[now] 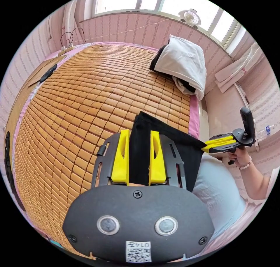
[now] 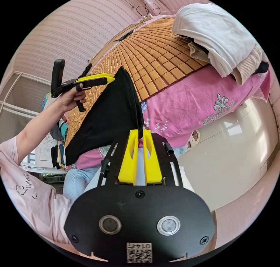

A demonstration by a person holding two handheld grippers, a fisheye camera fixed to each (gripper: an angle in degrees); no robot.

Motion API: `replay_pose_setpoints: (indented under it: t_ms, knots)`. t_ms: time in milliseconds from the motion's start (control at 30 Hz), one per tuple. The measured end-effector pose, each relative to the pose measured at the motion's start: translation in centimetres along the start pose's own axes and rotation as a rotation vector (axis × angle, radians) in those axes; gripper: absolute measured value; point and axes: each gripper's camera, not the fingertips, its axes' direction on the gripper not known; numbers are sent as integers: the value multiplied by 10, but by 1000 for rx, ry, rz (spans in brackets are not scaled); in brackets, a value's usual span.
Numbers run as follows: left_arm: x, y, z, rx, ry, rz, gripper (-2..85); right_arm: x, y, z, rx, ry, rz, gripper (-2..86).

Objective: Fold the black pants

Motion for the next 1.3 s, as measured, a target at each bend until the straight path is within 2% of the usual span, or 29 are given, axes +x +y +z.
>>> replay_pose_setpoints:
  t_ms: [100,200,267,367,467,533,633,733,800,900,967,1033,1067,1100,1167,1233,1300]
  knots:
    - [4,-6,12,4,-10,37,86,12,3,-3,4,-31,-13,13]
    - [1,-12,15,-23,43,51,12,29,8,-12,47,-157,-14,14]
    - [-3,-17,13,-36,30,41,0,40,11,-23,95,-216,-22,14]
    - [-5,-34,-1,11,41,22,-7,41,15,-48,211,-199,-58,13]
    - [7,-65,-33,125,63,48,-9,47,18,-89,390,-219,-62,13]
    - [16,-86,-74,261,134,57,-9,45,23,-121,511,-263,-93,13]
    - [19,-90,-137,414,191,109,-9,15,30,-169,655,-324,-250,13]
    - [3,-55,-200,523,180,152,-8,-41,29,-186,667,-389,-447,13]
    - [-16,-13,-234,575,159,123,-7,-84,21,-176,600,-450,-569,13]
    - [-63,90,-273,583,147,-34,2,-168,8,-129,392,-581,-774,14]
    - [-89,167,-282,536,100,-166,20,-239,9,-60,123,-630,-901,14]
    - [-117,281,-280,445,-63,-370,57,-282,17,4,-85,-616,-911,15]
    - [-121,310,-278,424,-114,-421,59,-305,28,47,-187,-587,-916,16]
    - [-129,369,-276,386,-188,-563,63,-314,34,67,-242,-562,-910,17]
    - [-131,447,-273,325,-201,-761,64,-341,54,130,-461,-476,-889,16]
    - [-109,518,-275,328,-174,-922,64,-356,64,147,-530,-451,-907,14]
    - [-86,543,-273,332,-167,-974,61,-368,64,151,-537,-440,-913,13]
